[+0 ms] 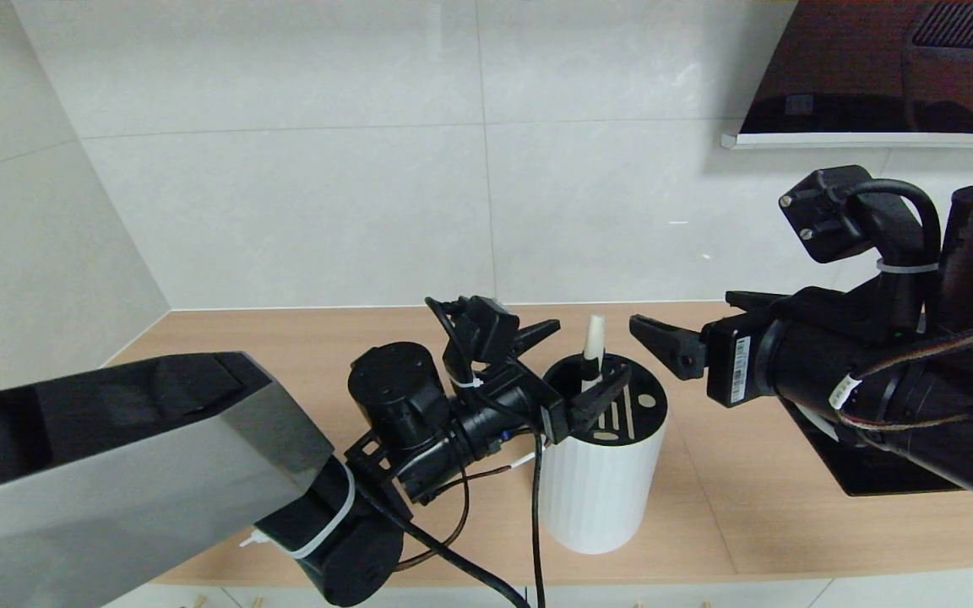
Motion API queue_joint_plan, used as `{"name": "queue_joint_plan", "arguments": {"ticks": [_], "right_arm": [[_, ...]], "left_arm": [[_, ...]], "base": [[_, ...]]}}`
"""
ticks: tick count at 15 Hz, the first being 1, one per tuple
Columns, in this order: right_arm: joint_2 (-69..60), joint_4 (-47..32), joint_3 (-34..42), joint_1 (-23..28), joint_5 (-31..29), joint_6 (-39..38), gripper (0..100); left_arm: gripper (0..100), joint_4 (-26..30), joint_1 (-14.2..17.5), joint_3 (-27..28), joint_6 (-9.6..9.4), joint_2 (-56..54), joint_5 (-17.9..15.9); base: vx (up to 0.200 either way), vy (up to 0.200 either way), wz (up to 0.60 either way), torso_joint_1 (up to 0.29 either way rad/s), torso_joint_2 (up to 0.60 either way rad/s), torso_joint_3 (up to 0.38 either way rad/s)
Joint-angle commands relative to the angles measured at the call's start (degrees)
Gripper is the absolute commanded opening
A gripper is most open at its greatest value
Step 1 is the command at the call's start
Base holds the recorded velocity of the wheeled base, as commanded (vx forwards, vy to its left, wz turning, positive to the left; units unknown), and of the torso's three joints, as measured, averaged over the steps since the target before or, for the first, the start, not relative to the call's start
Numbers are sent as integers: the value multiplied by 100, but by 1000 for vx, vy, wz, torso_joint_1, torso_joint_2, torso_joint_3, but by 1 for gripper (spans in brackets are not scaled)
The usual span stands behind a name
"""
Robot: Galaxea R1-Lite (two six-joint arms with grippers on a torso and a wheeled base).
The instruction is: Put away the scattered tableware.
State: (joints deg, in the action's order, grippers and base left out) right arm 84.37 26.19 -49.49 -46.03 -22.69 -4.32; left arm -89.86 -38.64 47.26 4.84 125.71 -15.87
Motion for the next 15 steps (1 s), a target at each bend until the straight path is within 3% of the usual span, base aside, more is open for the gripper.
{"name": "queue_joint_plan", "arguments": {"ticks": [1,4,6,9,12,15], "right_arm": [[-17,1,1,6,1,1,100],[-105,9,10,191,1,1,100],[-281,27,1,543,10,1,100],[-632,27,256,754,-25,-43,100],[-1476,36,1346,1000,-34,1,100],[-3058,1,2444,2028,-8,1,100]], "left_arm": [[100,-14,-20,-51,8,-222,14],[100,-14,-20,-235,202,-1101,190],[100,-14,32,-692,500,-2059,330],[100,161,437,-1105,527,-3123,322],[100,399,718,-1430,527,-3773,313],[100,408,815,-2520,500,-4608,418]], "base": [[0,0,0,0,0,0],[0,0,0,0,0,0],[0,0,0,0,0,0],[0,0,0,0,0,0],[0,0,0,0,0,0],[0,0,0,0,0,0]]}}
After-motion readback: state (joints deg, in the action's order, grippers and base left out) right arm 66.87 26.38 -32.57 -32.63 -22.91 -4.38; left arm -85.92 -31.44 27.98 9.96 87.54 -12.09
